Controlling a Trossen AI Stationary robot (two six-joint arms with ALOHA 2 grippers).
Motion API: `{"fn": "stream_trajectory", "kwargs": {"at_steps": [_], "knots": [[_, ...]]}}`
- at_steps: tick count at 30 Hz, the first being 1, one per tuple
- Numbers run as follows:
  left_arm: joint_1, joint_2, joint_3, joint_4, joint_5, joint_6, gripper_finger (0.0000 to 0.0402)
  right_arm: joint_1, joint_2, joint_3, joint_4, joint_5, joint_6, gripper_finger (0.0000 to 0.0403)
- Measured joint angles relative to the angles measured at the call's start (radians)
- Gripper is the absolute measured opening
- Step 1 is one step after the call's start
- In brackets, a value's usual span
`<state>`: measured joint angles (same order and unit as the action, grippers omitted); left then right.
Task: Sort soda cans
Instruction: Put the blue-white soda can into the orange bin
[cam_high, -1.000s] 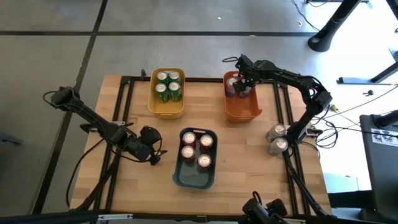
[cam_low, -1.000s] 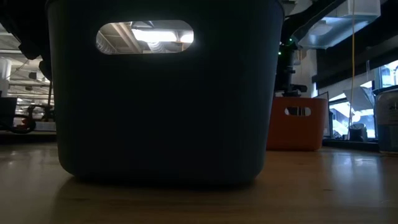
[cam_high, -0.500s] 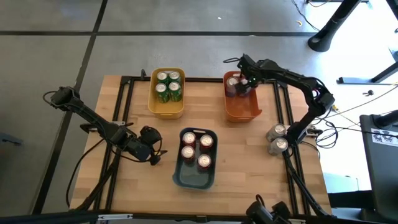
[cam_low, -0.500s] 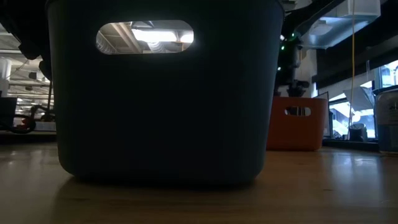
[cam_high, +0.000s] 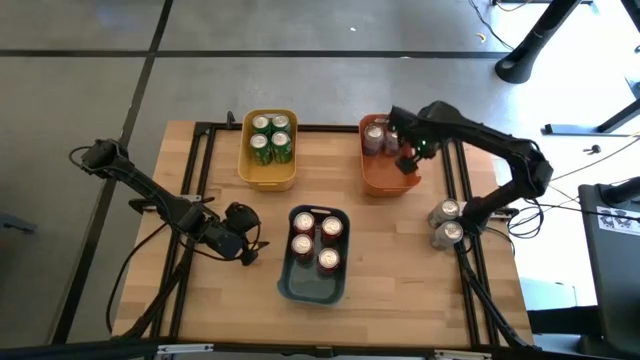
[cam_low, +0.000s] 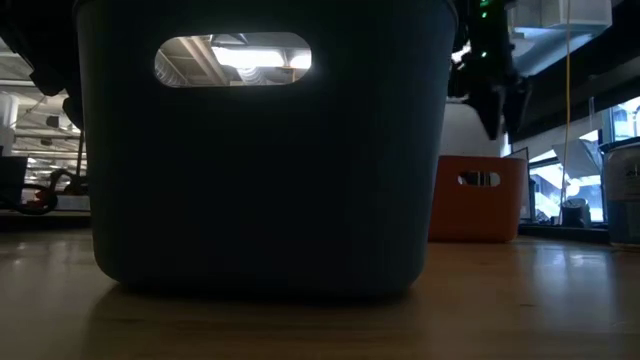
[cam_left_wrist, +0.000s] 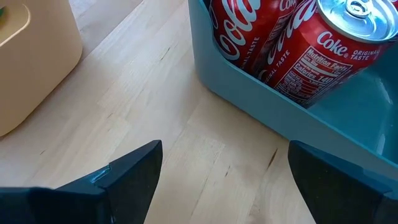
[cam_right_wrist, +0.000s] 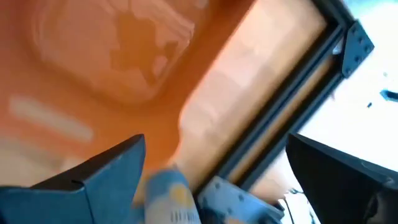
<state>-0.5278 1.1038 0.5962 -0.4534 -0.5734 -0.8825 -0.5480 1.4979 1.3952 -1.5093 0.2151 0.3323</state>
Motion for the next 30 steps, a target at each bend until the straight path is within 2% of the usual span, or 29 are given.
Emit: {"fn": "stream_trajectory", "kwargs": {"at_steps": [4, 8, 12, 16, 24, 30], "knots": [[0.0, 0.0, 0.0, 0.0, 0.0, 0.0, 0.0335, 0.104, -0.002, -0.002, -0.063, 0.022, 0.008, 0.0386], [0.0, 0.0, 0.0, 0.001, 0.0, 0.0, 0.0335, 0.184, -0.012, -0.022, -0.063, -0.018, -0.035, 0.0386], [-0.003, 0.0, 0.0, 0.001, 0.0, 0.0, 0.0335, 0.232, -0.012, -0.088, -0.06, -0.038, -0.041, 0.0386], [-0.003, 0.0, 0.0, 0.001, 0.0, -0.004, 0.0335, 0.255, -0.033, -0.181, -0.061, -0.108, -0.044, 0.0386], [-0.003, 0.0, 0.0, 0.001, 0.0, -0.001, 0.0335, 0.333, -0.173, -0.309, -0.062, -0.15, -0.016, 0.0386], [-0.002, 0.0, 0.0, 0.002, 0.0, 0.0, 0.0335, 0.339, -0.302, -0.397, -0.062, -0.159, 0.064, 0.0386]]}}
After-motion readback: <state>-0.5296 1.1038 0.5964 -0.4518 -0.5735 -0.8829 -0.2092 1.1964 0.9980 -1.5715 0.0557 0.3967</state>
